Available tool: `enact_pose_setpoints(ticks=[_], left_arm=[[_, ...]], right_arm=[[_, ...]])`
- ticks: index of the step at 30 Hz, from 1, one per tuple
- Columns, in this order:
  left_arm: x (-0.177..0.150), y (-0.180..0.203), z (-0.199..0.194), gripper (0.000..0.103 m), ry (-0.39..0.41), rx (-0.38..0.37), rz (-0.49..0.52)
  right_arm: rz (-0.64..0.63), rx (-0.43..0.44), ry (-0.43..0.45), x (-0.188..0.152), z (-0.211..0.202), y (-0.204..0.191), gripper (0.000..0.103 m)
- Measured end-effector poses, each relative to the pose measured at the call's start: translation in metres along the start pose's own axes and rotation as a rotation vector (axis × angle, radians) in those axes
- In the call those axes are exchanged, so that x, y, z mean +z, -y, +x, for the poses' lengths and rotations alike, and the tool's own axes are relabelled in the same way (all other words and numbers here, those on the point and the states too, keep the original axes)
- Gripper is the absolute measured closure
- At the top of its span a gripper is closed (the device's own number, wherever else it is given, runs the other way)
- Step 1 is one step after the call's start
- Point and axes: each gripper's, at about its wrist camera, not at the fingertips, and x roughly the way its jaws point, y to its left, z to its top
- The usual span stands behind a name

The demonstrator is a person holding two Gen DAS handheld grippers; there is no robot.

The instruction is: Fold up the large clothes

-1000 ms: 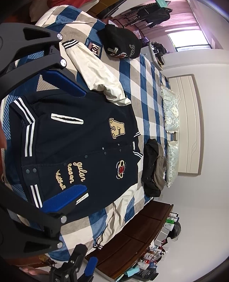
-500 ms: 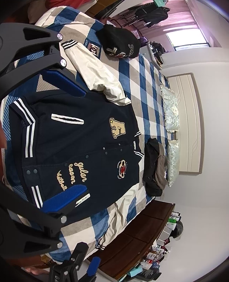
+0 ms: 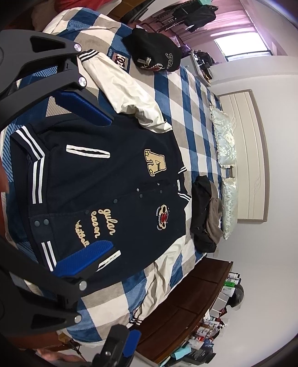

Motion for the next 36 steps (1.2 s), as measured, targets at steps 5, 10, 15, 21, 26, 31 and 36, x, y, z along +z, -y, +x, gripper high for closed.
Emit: enact_pose_setpoints(ticks=[5, 10, 15, 21, 26, 31, 36], left_arm=[[0.006, 0.010, 0.010, 0.005, -0.005, -0.019, 0.019], [0.017, 0.039, 0.030, 0.005, -0.011, -0.040, 0.080], [0.025, 0.081, 0.058, 0.005, -0.019, -0.086, 0.130], [0.027, 0.145, 0.099, 0.005, -0.039, -0.186, 0.201], [0.017, 0.201, 0.139, 0.005, -0.041, -0.290, 0.245], [-0.006, 0.252, 0.174, 0.005, -0.055, -0.373, 0.292], [-0.032, 0.287, 0.208, 0.005, -0.098, -0.395, 0.334]], right_arm=[[0.021, 0.005, -0.049, 0.002, 0.013, 0.015, 0.004], [0.049, 0.012, -0.052, -0.001, 0.023, 0.048, 0.004], [0.133, 0.032, -0.055, -0.004, 0.028, 0.105, 0.004], [0.274, -0.041, -0.019, -0.009, 0.025, 0.208, 0.004], [0.445, -0.139, 0.022, -0.019, 0.020, 0.322, 0.004], [0.620, -0.215, 0.081, -0.039, 0.015, 0.442, 0.004], [0.785, -0.270, 0.086, -0.058, 0.026, 0.532, 0.004]])
